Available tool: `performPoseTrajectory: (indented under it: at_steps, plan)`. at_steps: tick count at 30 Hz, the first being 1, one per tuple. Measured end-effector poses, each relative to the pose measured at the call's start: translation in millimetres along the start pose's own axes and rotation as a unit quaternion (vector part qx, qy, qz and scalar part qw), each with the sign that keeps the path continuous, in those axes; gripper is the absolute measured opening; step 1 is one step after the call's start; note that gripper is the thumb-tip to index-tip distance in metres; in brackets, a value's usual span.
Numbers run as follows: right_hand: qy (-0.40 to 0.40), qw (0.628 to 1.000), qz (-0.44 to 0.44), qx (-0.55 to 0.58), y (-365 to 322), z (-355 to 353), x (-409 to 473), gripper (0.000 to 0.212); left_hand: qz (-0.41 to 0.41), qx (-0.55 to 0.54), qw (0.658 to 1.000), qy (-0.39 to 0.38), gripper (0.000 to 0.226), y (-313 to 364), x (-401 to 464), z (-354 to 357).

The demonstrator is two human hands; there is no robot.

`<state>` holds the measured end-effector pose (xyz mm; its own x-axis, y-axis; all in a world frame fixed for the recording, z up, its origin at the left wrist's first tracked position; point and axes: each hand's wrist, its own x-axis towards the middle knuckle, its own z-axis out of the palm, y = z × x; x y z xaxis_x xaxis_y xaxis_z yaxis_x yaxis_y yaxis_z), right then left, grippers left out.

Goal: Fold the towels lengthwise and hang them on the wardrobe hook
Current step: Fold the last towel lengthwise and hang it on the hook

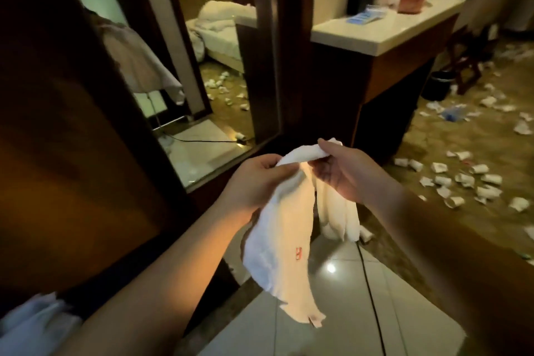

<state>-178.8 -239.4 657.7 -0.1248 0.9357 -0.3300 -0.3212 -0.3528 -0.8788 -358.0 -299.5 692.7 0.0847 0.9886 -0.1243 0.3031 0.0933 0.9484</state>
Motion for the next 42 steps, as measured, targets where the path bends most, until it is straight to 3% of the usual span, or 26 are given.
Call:
performPoseTrajectory:
  at_steps: [3,13,17,19,21,23,26,27,30,31,34,36,39,42]
  plan:
    - [-0.031,0.999,-0.001,-0.027,33,65,-33,0.033,-0.019,-0.054,0.998,0.010,0.025,-12,-51,-58]
    - [-0.090,0.994,0.022,-0.064,145,250,-151,0.036,-0.048,-0.112,0.987,0.107,0.021,-42,-217,-199]
    - [-0.048,0.983,-0.075,-0.163,183,302,-194,0.054,-0.110,-0.161,0.967,0.161,0.016,-44,-269,-242]
    - [-0.033,0.950,-0.213,-0.224,196,326,-224,0.045,-0.141,-0.201,0.951,0.187,0.015,-49,-291,-264]
    - [-0.092,0.889,-0.365,-0.259,204,340,-260,0.035,-0.160,-0.247,0.930,0.220,0.022,-56,-309,-288]
    - [-0.182,0.804,-0.476,-0.306,217,347,-283,0.051,-0.166,-0.275,0.915,0.244,0.028,-61,-326,-309]
    - [-0.249,0.714,-0.538,-0.372,249,358,-290,0.073,-0.145,-0.296,0.895,0.300,0.013,-70,-351,-340]
    - [-0.255,0.710,-0.537,-0.378,256,365,-292,0.070,-0.139,-0.300,0.889,0.317,0.013,-71,-360,-348]
    - [-0.246,0.747,-0.500,-0.362,258,392,-301,0.026,-0.130,-0.312,0.875,0.346,0.020,-82,-379,-374]
    - [-0.239,0.758,-0.491,-0.357,255,403,-305,0.021,-0.133,-0.311,0.873,0.352,0.022,-86,-386,-384]
    - [-0.262,0.807,-0.434,-0.304,236,435,-313,0.042,-0.128,-0.293,0.870,0.375,0.021,-98,-400,-408]
    - [-0.281,0.820,-0.416,-0.274,219,459,-317,0.046,-0.105,-0.280,0.876,0.378,0.026,-108,-407,-420]
    - [-0.296,0.790,-0.451,-0.292,189,496,-319,0.028,-0.022,-0.216,0.901,0.376,0.030,-115,-418,-426]
    - [-0.349,0.715,-0.469,-0.382,165,528,-317,0.016,0.100,-0.140,0.922,0.348,0.041,-111,-433,-430]
